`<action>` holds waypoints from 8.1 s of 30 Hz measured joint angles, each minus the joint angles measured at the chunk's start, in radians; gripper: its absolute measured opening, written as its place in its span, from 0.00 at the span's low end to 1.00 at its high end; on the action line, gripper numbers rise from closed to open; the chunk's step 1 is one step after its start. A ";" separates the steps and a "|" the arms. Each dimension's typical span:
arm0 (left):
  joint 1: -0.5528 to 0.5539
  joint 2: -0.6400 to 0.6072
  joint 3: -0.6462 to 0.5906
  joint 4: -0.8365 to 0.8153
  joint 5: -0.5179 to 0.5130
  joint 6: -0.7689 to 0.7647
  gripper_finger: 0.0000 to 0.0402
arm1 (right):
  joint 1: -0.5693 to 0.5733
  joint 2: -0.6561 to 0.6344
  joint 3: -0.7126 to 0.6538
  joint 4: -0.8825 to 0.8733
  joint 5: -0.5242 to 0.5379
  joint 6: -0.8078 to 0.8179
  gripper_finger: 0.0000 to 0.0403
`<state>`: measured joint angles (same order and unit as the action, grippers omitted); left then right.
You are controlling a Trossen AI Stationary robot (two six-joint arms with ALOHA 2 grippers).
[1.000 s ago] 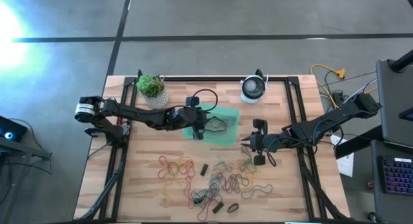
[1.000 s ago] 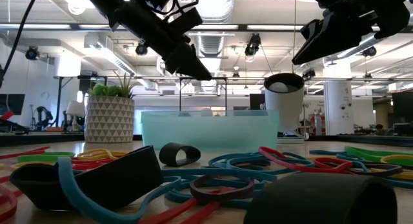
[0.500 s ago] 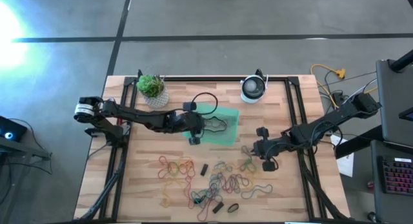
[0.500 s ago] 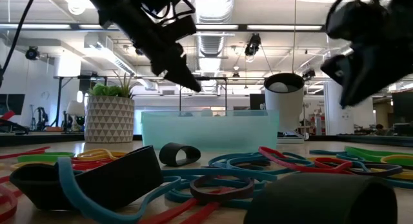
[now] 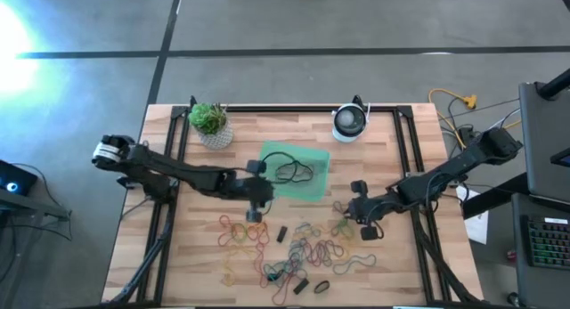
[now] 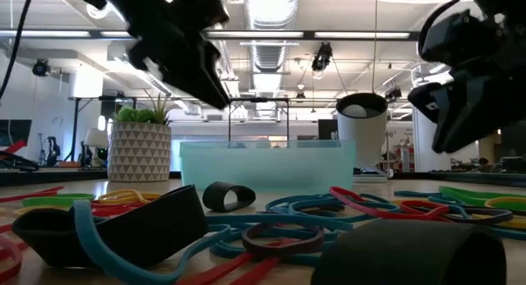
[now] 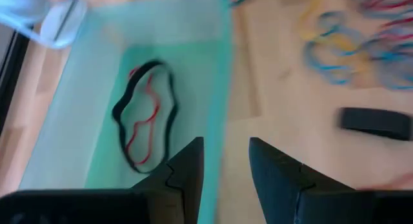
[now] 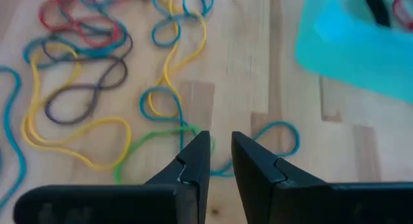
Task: Pick and place rubber bands into bin
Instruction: Put the green rubber band into the green bin, then put the red rubber band into the green bin
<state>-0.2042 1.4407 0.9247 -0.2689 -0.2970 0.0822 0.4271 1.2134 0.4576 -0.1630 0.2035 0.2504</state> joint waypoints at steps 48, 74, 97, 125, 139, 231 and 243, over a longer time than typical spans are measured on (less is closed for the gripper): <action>-0.239 -0.270 -0.245 0.232 -0.007 -0.128 0.27 | 0.024 0.239 0.073 -0.012 0.057 -0.042 0.15; -0.238 -0.271 -0.269 0.237 -0.025 -0.128 0.27 | 0.024 0.206 0.192 -0.023 0.104 -0.138 0.02; -0.234 -0.226 -0.297 0.239 -0.242 -0.128 0.27 | -0.251 0.223 0.384 0.042 0.402 -0.446 0.02; -0.203 -0.062 -0.279 0.292 -0.241 -0.128 0.27 | -0.398 0.296 0.383 0.048 0.214 -0.520 0.10; -0.204 -0.063 -0.287 0.256 -0.064 -0.288 0.27 | -0.409 0.296 0.383 0.050 0.212 -0.539 0.10; -0.255 -0.004 -0.292 -0.087 0.135 -0.676 0.06 | -0.167 0.228 0.403 0.040 0.155 -0.424 0.16; -0.255 -0.010 -0.285 -0.091 0.140 -0.668 0.00 | -0.167 0.228 0.402 0.040 0.156 -0.414 0.15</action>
<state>-0.4595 1.4309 0.6397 -0.3599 -0.1574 -0.5858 0.2596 1.4418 0.8600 -0.1230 0.3592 -0.1638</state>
